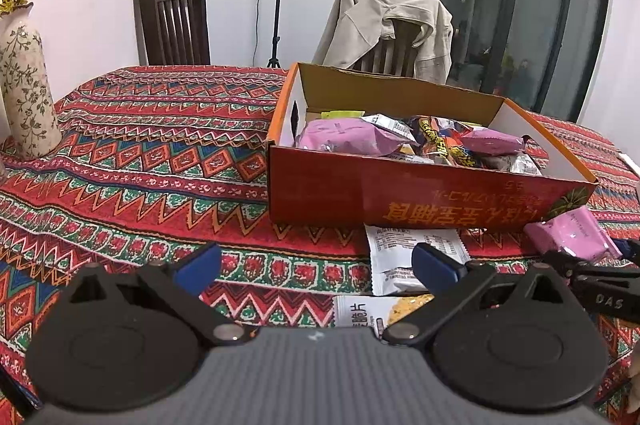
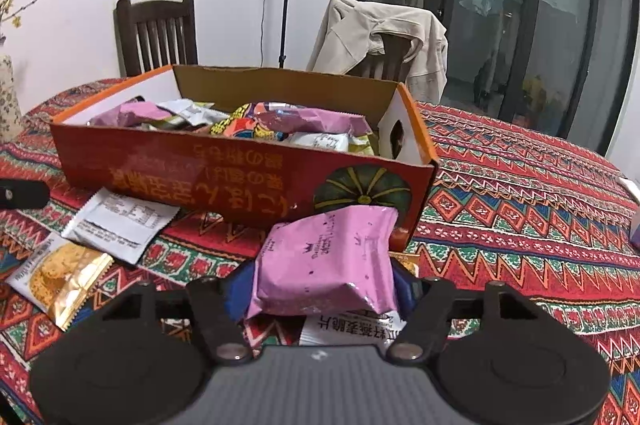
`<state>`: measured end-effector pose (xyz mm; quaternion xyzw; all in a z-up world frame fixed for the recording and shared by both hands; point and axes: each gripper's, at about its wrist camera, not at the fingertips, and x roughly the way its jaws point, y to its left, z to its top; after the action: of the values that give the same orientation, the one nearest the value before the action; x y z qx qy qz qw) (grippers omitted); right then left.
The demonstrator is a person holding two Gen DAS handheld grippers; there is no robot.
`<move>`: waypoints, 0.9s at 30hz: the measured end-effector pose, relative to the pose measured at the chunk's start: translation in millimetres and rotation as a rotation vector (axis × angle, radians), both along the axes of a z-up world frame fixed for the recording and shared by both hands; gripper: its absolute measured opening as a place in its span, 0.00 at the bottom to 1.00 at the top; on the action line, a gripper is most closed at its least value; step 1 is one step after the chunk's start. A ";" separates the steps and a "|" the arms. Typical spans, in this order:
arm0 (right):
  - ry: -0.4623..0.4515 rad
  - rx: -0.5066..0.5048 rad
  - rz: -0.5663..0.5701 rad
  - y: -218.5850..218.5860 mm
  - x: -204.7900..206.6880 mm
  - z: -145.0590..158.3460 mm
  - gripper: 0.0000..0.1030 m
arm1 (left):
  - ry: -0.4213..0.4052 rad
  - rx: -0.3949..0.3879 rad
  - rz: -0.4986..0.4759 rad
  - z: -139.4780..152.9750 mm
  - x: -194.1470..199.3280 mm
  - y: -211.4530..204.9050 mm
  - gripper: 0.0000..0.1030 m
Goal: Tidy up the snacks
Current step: 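Grasp a white snack packet with the left tool while the right tool holds the pink packet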
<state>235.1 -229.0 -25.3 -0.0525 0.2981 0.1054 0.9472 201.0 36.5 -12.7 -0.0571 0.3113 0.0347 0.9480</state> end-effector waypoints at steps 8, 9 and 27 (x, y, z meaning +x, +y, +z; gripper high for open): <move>-0.024 0.057 -0.025 -13.0 -5.7 9.0 0.65 | 0.043 0.019 -0.011 1.7 13.0 -9.5 1.00; -0.022 0.065 -0.029 -14.9 -5.9 9.6 0.65 | 0.050 0.028 -0.019 2.1 14.8 -13.0 1.00; -0.003 0.147 -0.058 -28.9 -3.4 14.6 0.65 | 0.181 0.120 -0.114 -15.4 58.9 -80.4 1.00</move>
<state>231.7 -257.9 -10.7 0.0256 0.2893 0.0995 0.9517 259.9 -43.9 -28.1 0.0208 0.3955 0.0045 0.9182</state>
